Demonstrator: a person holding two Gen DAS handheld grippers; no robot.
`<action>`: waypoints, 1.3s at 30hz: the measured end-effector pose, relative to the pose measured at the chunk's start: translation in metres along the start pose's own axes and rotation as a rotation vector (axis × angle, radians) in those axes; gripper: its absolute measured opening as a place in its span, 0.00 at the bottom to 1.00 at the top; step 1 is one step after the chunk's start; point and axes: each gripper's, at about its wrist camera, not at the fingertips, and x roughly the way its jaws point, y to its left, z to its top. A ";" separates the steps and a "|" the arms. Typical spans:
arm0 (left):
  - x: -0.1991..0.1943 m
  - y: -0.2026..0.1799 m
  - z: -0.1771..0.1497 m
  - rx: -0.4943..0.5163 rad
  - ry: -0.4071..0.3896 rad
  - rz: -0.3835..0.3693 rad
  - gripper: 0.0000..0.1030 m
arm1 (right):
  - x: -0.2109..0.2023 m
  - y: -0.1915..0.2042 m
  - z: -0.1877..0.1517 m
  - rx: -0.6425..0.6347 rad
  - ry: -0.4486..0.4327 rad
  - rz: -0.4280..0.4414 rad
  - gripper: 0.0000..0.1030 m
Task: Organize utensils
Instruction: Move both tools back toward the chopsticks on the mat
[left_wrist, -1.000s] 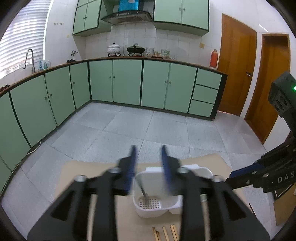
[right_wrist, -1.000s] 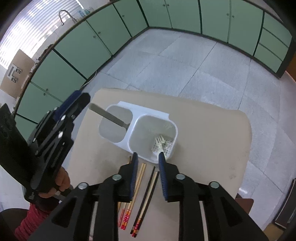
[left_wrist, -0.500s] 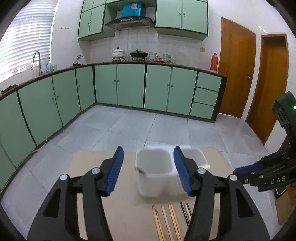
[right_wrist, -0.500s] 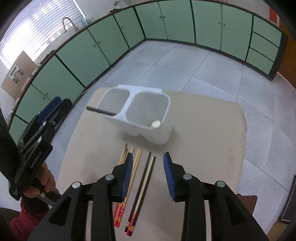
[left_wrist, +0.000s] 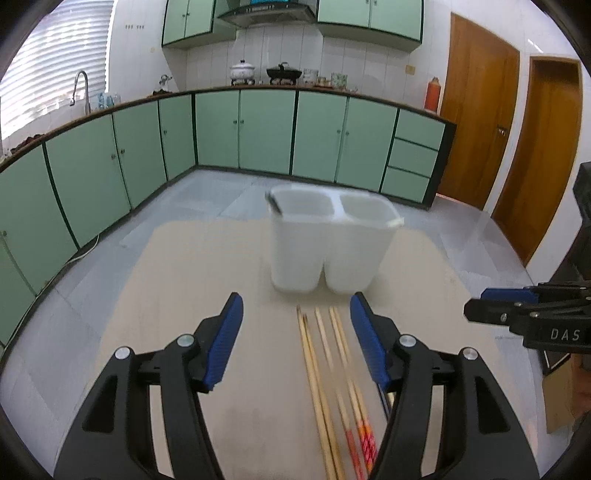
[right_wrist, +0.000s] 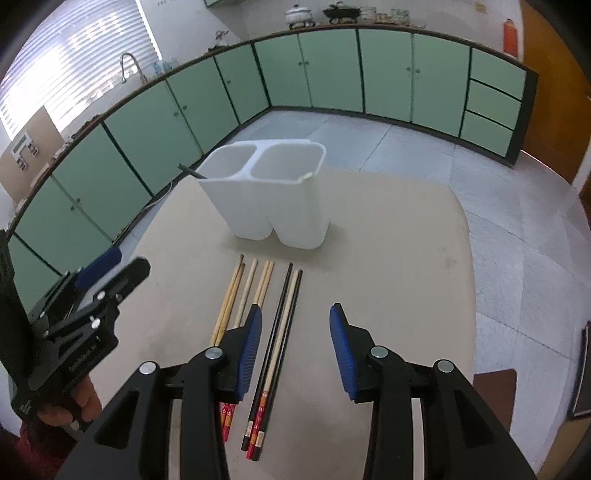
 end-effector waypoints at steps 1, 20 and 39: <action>-0.001 0.001 -0.006 -0.001 0.009 0.000 0.57 | 0.000 0.000 -0.006 0.006 -0.009 -0.001 0.37; -0.007 0.009 -0.128 0.037 0.184 0.048 0.56 | 0.032 0.002 -0.164 0.081 -0.042 -0.027 0.37; -0.014 0.008 -0.146 0.051 0.212 0.041 0.56 | 0.023 0.007 -0.168 0.045 -0.065 -0.051 0.34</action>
